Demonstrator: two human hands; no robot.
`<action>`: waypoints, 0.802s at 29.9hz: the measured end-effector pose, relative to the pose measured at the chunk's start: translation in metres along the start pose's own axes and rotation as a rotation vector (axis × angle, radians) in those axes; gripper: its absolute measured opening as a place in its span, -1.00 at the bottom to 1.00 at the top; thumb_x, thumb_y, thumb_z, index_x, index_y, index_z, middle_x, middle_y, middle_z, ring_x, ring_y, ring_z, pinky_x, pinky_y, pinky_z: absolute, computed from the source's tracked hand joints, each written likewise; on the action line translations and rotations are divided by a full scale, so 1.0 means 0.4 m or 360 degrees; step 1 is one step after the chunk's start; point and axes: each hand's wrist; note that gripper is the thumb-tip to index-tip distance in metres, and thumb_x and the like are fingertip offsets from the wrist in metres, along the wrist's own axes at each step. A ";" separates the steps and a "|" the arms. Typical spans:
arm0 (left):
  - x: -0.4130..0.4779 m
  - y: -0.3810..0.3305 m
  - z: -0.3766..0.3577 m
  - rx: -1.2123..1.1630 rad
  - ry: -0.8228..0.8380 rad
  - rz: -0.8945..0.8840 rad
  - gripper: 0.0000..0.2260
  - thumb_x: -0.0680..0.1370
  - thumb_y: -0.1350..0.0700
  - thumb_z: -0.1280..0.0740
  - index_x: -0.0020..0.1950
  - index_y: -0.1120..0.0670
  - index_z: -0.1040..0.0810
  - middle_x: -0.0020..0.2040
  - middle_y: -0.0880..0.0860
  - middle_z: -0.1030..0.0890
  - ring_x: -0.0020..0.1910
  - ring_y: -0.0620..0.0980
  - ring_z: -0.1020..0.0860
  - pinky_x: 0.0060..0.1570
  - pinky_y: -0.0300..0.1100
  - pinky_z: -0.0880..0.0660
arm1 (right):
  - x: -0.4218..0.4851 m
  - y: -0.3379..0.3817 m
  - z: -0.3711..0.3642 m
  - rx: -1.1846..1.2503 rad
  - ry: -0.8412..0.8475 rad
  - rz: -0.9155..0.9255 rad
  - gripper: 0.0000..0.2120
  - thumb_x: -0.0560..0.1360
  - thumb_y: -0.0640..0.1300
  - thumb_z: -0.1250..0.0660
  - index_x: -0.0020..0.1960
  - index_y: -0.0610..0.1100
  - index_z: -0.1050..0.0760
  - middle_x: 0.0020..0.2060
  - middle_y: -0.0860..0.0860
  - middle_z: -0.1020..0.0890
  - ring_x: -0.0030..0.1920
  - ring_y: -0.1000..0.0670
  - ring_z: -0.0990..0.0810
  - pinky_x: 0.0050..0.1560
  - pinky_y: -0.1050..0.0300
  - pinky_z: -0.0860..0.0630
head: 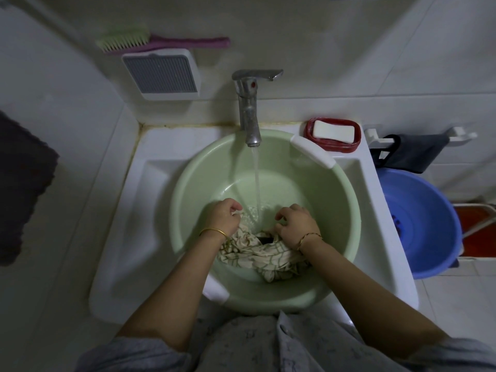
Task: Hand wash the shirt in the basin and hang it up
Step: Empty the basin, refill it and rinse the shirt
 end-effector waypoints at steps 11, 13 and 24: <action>0.005 0.004 -0.002 -0.0001 -0.0007 -0.0018 -0.75 0.37 0.25 -0.28 -0.16 -0.13 -0.53 0.00 0.06 -0.65 0.00 0.02 -0.59 0.10 -0.06 -0.53 | 0.002 -0.001 -0.001 0.0002 0.0000 -0.0005 -0.71 0.49 -0.06 -0.26 0.19 -0.06 -0.49 0.17 -0.06 -0.47 0.23 -0.09 -0.37 0.20 0.03 -0.41; 0.005 0.005 -0.003 -0.0007 -0.0007 -0.0014 -0.74 0.38 0.26 -0.28 -0.15 -0.11 -0.54 0.00 0.07 -0.65 0.01 0.03 -0.59 0.10 -0.06 -0.53 | 0.002 -0.001 -0.001 0.0001 0.0000 -0.0004 -0.71 0.49 -0.05 -0.25 0.19 -0.06 -0.50 0.17 -0.06 -0.47 0.23 -0.10 -0.38 0.19 0.03 -0.42; 0.008 0.010 -0.004 0.0017 0.0003 -0.0032 -0.75 0.38 0.25 -0.28 -0.17 -0.14 -0.51 -0.01 0.05 -0.65 -0.01 0.01 -0.59 0.10 -0.08 -0.54 | 0.003 0.000 -0.001 0.0002 0.0005 -0.0005 -0.71 0.50 -0.05 -0.25 0.19 -0.07 -0.49 0.16 -0.07 -0.47 0.23 -0.10 -0.38 0.20 0.03 -0.41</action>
Point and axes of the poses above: each hand's wrist, its own x-axis towards the middle knuckle, its own z-axis out of the back of the hand, y = z × x
